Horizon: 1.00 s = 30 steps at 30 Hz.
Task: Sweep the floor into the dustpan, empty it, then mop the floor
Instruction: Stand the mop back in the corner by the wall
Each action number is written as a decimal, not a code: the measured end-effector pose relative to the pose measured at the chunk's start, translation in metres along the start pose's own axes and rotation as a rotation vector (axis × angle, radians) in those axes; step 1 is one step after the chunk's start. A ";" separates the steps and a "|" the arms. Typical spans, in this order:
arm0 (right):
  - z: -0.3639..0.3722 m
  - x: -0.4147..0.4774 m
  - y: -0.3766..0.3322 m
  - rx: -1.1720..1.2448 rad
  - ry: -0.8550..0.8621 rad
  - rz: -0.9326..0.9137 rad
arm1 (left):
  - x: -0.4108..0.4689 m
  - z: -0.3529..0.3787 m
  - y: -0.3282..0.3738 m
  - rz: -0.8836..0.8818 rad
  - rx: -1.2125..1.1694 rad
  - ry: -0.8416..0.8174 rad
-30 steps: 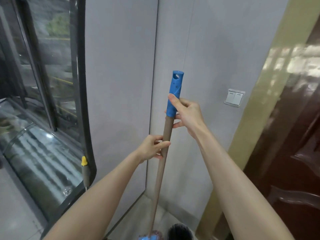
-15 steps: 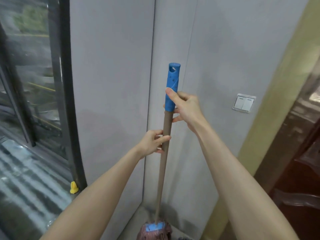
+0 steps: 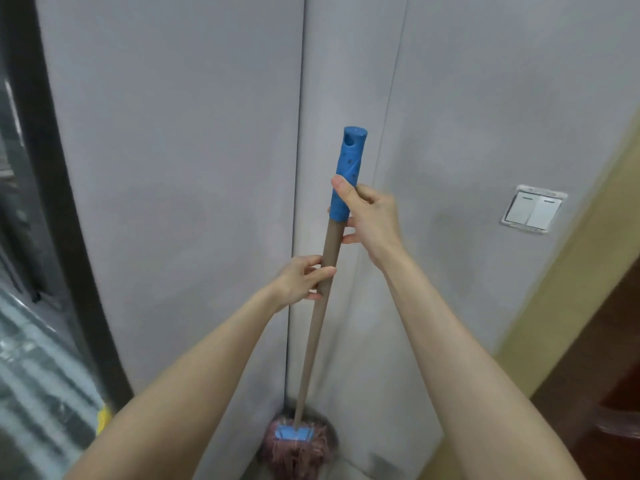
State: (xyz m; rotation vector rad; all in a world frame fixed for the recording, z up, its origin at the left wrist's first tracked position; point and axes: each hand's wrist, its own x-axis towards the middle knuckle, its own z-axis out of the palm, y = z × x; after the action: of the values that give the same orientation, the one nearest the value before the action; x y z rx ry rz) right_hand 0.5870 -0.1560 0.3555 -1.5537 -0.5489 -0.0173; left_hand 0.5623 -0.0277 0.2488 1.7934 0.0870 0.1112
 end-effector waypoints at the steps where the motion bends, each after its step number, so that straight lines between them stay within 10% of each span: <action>1: 0.001 0.013 0.008 -0.007 -0.009 0.017 | 0.011 -0.002 -0.005 -0.022 0.000 -0.005; 30: 0.055 0.218 0.200 0.025 -0.262 0.319 | 0.204 -0.054 -0.147 -0.365 0.006 0.083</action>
State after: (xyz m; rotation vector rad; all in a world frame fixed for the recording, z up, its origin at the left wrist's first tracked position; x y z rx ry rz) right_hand 0.8307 -0.0238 0.2384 -1.6139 -0.4965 0.4396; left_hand 0.7584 0.0815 0.1228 1.7505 0.4709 -0.0768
